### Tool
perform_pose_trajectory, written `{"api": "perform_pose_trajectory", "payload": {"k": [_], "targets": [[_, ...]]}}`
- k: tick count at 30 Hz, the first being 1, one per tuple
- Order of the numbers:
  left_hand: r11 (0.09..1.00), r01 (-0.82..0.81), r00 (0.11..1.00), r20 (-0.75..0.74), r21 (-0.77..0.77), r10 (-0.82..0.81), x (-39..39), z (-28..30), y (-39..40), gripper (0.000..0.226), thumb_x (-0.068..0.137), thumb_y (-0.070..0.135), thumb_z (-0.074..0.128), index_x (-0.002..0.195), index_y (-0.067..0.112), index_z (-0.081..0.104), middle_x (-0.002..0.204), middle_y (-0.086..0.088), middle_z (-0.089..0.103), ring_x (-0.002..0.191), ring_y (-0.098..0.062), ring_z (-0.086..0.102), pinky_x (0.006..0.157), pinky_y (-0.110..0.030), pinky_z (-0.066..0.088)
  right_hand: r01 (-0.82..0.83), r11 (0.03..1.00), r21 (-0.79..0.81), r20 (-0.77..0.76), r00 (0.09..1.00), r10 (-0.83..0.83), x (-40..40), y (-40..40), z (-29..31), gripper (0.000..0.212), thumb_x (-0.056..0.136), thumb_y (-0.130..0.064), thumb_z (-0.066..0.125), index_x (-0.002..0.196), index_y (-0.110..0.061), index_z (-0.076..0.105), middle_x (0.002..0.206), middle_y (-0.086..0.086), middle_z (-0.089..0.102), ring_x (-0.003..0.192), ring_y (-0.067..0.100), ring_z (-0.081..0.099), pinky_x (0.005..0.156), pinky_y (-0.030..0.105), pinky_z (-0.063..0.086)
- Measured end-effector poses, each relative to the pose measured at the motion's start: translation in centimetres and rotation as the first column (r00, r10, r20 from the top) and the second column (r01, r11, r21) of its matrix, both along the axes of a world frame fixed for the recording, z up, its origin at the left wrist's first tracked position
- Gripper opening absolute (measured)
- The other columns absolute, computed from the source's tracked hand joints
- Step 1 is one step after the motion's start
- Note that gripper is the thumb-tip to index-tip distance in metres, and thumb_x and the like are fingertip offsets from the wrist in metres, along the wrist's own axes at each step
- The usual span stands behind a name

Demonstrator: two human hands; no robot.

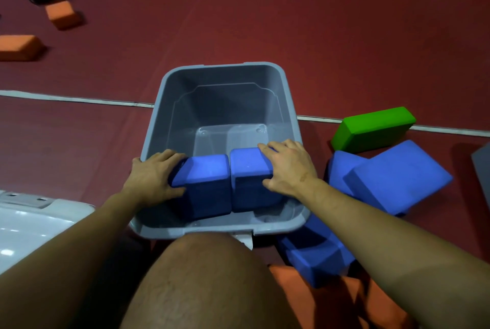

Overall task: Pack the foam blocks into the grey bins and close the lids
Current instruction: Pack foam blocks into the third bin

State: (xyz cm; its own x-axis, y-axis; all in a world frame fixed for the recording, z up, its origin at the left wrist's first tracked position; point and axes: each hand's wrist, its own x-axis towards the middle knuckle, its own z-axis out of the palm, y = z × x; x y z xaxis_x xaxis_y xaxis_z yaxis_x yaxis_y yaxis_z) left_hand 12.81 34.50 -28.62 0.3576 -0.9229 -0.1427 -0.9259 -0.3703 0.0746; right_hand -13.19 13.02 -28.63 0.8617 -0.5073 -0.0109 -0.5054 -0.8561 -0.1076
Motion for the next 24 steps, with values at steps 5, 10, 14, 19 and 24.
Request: {"api": "perform_pose_trajectory", "payload": {"k": [5,10,14,19,24], "targets": [[0.999,0.001,0.999,-0.048,-0.053,-0.003,0.09,0.24,0.39,0.082,0.066,0.066,0.061,0.139,0.035,0.041,0.132,0.014,0.050,0.118,-0.017,0.053,0.084,-0.047,0.043,-0.022,1.000,-0.001,0.046,0.999,0.022,-0.23,0.01,-0.04,0.088,0.064,-0.044,0.072,0.144,-0.020,0.045,0.132,0.001,0.053,0.117,0.027,0.047,0.106,0.039,0.034],[0.983,-0.015,0.993,-0.117,-0.181,-0.006,0.20,0.29,0.56,0.083,0.061,0.050,0.071,0.138,0.031,0.045,0.136,0.009,0.050,0.119,-0.021,0.054,0.088,-0.048,0.050,0.013,1.000,0.016,0.166,0.986,-0.016,-0.56,-0.08,-0.17,0.090,0.058,-0.053,0.079,0.137,-0.020,0.054,0.125,0.002,0.056,0.113,0.029,0.049,0.097,0.042,0.037],[0.993,-0.041,0.997,-0.075,-0.106,0.034,0.17,-0.03,0.38,0.085,0.062,0.060,0.066,0.139,0.032,0.043,0.135,0.011,0.048,0.115,-0.021,0.056,0.081,-0.049,0.051,-0.031,0.999,0.009,0.052,0.998,0.030,-0.16,0.05,-0.08,0.088,0.067,-0.047,0.076,0.144,-0.020,0.044,0.135,-0.001,0.051,0.121,0.026,0.045,0.106,0.038,0.031],[0.998,-0.021,1.000,-0.024,-0.061,0.020,0.07,0.00,0.32,0.087,0.064,0.066,0.064,0.141,0.032,0.043,0.134,0.012,0.050,0.111,-0.021,0.059,0.083,-0.047,0.048,-0.047,0.999,0.006,0.038,0.998,0.046,-0.09,0.15,0.00,0.087,0.069,-0.043,0.077,0.145,-0.022,0.042,0.137,-0.003,0.049,0.124,0.024,0.043,0.109,0.037,0.030],[0.999,-0.031,1.000,-0.003,-0.008,0.031,-0.34,0.07,-0.05,0.084,0.068,0.060,0.073,0.141,0.035,0.040,0.136,0.014,0.049,0.113,-0.020,0.058,0.088,-0.050,0.044,-0.047,0.999,0.002,-0.056,0.997,0.047,0.35,0.29,0.10,0.084,0.072,-0.053,0.073,0.144,-0.026,0.039,0.134,-0.004,0.050,0.121,0.023,0.045,0.106,0.037,0.034]]}}
